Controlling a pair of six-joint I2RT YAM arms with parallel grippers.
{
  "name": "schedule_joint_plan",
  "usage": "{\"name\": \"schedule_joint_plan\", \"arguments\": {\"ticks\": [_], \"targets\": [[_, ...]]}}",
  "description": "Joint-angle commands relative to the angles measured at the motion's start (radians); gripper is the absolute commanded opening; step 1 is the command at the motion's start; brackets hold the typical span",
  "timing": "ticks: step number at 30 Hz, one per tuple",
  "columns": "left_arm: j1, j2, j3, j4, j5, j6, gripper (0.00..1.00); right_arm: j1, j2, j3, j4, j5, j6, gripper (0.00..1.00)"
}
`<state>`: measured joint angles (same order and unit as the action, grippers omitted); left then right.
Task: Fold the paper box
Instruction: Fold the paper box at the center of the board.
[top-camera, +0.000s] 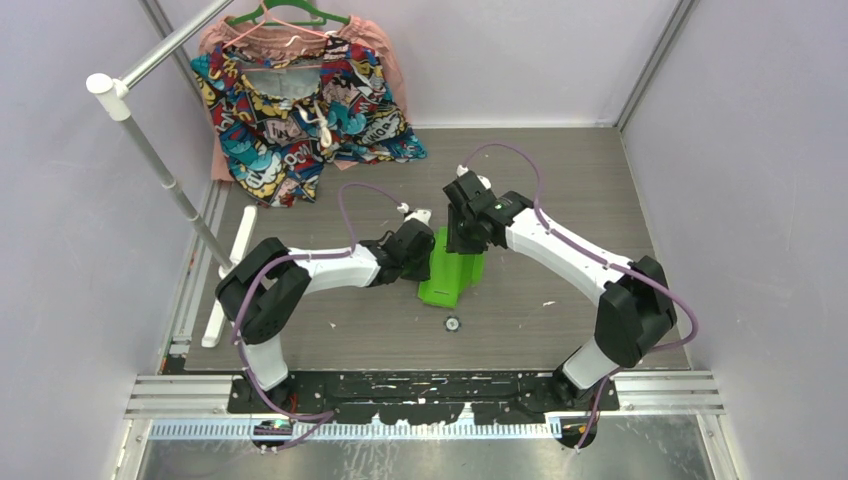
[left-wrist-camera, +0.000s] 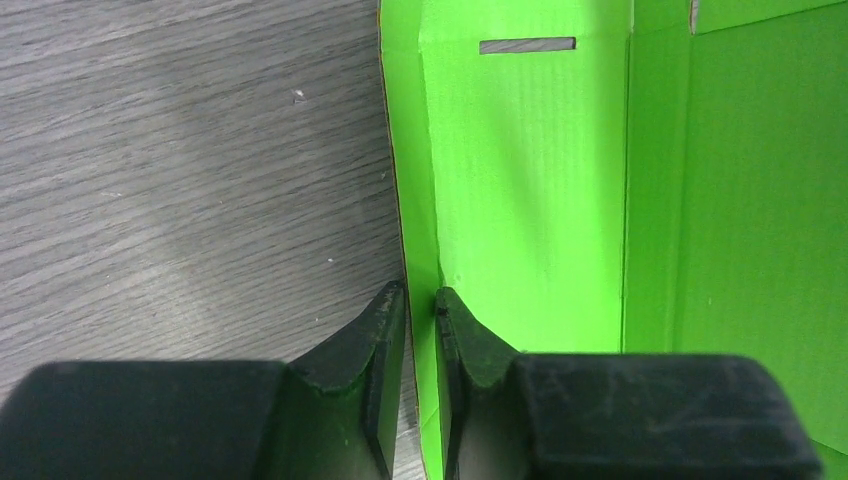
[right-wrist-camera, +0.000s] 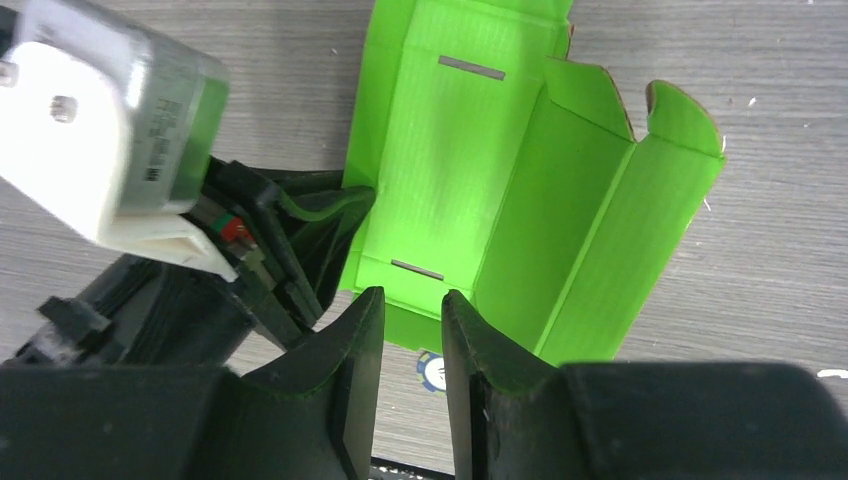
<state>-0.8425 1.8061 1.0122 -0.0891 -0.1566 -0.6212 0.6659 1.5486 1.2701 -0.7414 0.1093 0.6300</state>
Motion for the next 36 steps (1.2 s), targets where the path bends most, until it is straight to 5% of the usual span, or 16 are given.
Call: {"name": "schedule_joint_plan", "arguments": {"ticks": [1,24,36], "targets": [[-0.001,0.024,-0.041,-0.191,-0.027,0.008,0.19,0.004,-0.001,-0.024,0.000,0.000,0.003,0.34],[-0.002,0.022,-0.042,-0.209,-0.055,0.012,0.19,0.001,0.119,-0.031,-0.079,0.079,-0.003,0.31],[-0.003,0.025,0.017,-0.296,-0.111,0.058,0.18,-0.003,0.122,-0.038,-0.025,-0.024,-0.002,0.30]]}}
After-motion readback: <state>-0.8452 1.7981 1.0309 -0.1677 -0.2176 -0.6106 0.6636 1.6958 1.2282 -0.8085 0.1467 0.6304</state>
